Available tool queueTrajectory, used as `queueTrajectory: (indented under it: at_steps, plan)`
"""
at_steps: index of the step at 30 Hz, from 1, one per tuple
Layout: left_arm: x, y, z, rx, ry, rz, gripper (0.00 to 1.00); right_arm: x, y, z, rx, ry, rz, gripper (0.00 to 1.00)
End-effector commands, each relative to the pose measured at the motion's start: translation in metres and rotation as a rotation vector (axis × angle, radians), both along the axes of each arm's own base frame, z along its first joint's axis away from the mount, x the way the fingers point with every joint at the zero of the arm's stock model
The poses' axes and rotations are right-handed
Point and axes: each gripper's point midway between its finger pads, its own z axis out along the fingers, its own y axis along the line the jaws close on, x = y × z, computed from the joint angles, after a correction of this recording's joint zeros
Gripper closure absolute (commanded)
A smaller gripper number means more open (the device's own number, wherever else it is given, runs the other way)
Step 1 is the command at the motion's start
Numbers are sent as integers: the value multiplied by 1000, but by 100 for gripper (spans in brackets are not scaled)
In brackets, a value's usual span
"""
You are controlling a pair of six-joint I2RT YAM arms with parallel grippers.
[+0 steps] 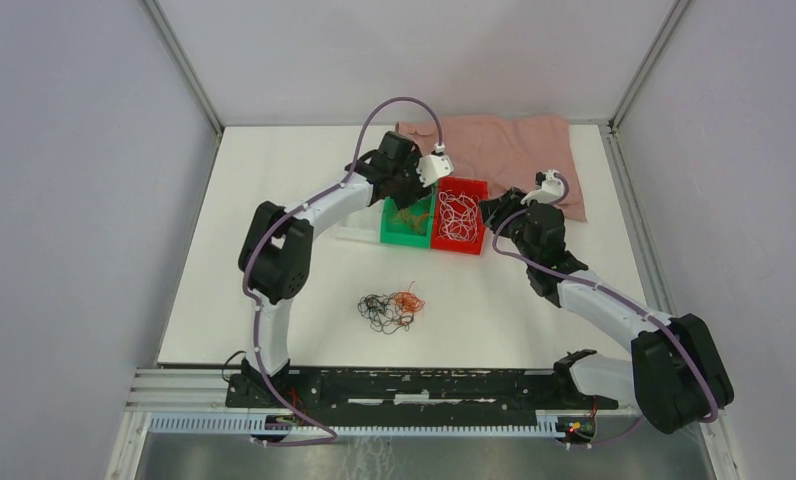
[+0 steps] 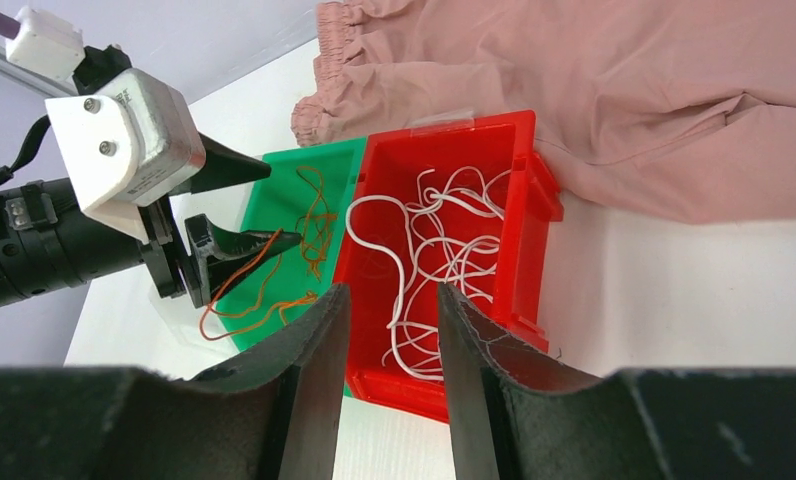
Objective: Untangle the cables
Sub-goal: Place the cable in the bin.
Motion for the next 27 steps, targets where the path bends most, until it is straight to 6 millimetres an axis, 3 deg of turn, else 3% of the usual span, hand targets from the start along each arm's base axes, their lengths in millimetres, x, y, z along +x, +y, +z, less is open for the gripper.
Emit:
queueTrajectory:
  at_steps: [1, 5, 9, 12, 18, 22, 27]
  plan:
    - [11, 9, 39, 8, -60, -42, 25, 4, 4, 29, 45, -62, 15, 57]
    - [17, 17, 56, 66, -95, -74, 11, 5, 9, 31, 57, -55, 34, 57]
    - [26, 19, 72, 105, -145, -93, 10, 4, 10, 33, 58, -55, 38, 57]
    - [34, 18, 71, 131, -166, -93, 13, 5, 13, 34, 58, -50, 53, 58]
    - [33, -1, 51, 86, -105, -83, 20, 6, 32, 45, 112, -77, 142, 56]
    - [26, -14, 35, 20, -6, -68, 24, 3, 59, 64, 211, -164, 266, 54]
    - [13, -10, 3, 12, 98, -32, 27, -1, 90, 69, 274, -208, 358, 54]
